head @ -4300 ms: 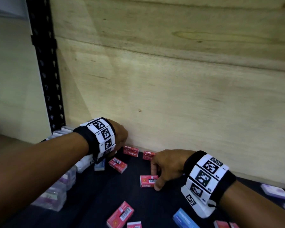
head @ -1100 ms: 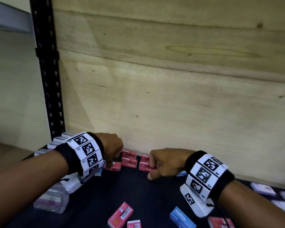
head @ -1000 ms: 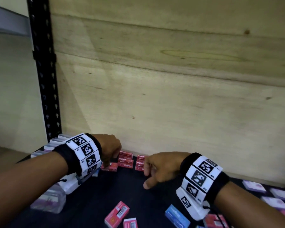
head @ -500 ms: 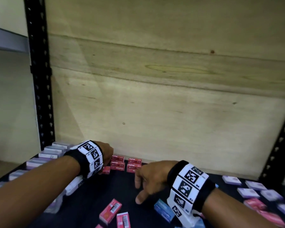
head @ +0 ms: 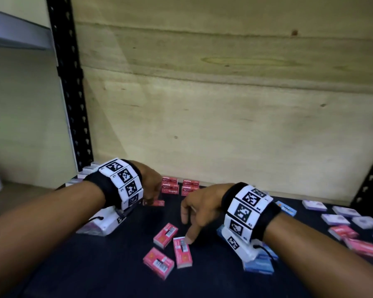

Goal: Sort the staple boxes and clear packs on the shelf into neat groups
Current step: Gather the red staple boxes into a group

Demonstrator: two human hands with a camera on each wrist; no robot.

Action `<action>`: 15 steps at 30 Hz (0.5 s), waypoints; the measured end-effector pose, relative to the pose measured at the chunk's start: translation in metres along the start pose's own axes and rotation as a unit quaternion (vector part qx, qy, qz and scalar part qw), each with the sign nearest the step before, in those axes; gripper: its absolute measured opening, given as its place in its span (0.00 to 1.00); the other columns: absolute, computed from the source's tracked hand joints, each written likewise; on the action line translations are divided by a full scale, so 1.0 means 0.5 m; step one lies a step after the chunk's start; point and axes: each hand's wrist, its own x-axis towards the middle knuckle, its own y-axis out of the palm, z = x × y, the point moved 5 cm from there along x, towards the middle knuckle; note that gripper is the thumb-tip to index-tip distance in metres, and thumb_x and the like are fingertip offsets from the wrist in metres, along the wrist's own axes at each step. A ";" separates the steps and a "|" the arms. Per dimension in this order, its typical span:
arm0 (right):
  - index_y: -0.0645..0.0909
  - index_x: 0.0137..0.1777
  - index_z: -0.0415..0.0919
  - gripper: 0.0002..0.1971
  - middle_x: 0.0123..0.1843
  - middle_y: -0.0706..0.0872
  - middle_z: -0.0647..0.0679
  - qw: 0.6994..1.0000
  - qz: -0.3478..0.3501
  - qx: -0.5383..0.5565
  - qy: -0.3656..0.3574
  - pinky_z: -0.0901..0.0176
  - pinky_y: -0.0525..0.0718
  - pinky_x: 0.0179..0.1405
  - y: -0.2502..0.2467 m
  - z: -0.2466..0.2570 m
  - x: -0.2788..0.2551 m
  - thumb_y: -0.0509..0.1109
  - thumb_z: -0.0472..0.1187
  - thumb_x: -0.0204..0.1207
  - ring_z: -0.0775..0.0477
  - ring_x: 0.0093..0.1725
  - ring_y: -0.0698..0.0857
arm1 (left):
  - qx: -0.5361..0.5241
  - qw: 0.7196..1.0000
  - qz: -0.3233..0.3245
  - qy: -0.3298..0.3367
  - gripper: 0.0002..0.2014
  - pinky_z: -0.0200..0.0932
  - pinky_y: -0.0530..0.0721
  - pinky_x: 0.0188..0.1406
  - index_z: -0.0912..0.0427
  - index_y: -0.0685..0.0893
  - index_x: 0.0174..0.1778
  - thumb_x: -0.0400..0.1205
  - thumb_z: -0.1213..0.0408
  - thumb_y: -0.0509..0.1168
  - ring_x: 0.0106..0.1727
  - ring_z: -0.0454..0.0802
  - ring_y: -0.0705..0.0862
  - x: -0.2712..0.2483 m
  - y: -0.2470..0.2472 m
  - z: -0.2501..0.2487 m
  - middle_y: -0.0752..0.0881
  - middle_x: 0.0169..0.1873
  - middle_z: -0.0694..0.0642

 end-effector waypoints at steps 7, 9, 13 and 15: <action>0.79 0.57 0.53 0.29 0.56 0.86 0.53 0.999 0.007 -0.012 -0.041 0.49 0.86 0.57 0.039 0.030 -0.008 0.86 0.57 0.60 0.48 0.54 0.85 | -0.070 0.998 0.004 0.008 0.14 0.40 0.83 0.48 0.57 0.82 0.67 0.86 0.63 0.61 0.40 0.46 0.85 0.004 0.017 -0.011 0.90 0.44 0.56; 0.79 0.57 0.54 0.28 0.54 0.87 0.53 0.998 -0.009 -0.015 -0.064 0.50 0.87 0.54 0.040 0.038 -0.012 0.86 0.58 0.60 0.49 0.51 0.87 | -0.084 0.996 0.003 0.005 0.14 0.42 0.83 0.52 0.56 0.82 0.67 0.87 0.62 0.60 0.39 0.46 0.85 0.010 0.019 -0.011 0.89 0.41 0.54; 0.78 0.61 0.56 0.26 0.52 0.85 0.54 0.995 -0.010 -0.032 -0.092 0.54 0.84 0.46 0.047 0.042 -0.024 0.82 0.57 0.66 0.52 0.45 0.84 | -0.106 0.994 -0.003 -0.012 0.13 0.46 0.85 0.55 0.59 0.80 0.66 0.88 0.64 0.56 0.36 0.45 0.85 0.026 0.029 -0.007 0.91 0.48 0.60; 0.78 0.63 0.57 0.23 0.52 0.82 0.55 0.993 -0.012 -0.060 -0.098 0.54 0.81 0.47 0.051 0.039 -0.027 0.79 0.57 0.70 0.51 0.47 0.81 | -0.122 0.992 -0.005 -0.015 0.13 0.46 0.85 0.55 0.61 0.80 0.65 0.89 0.65 0.54 0.35 0.45 0.85 0.031 0.033 0.000 0.91 0.51 0.62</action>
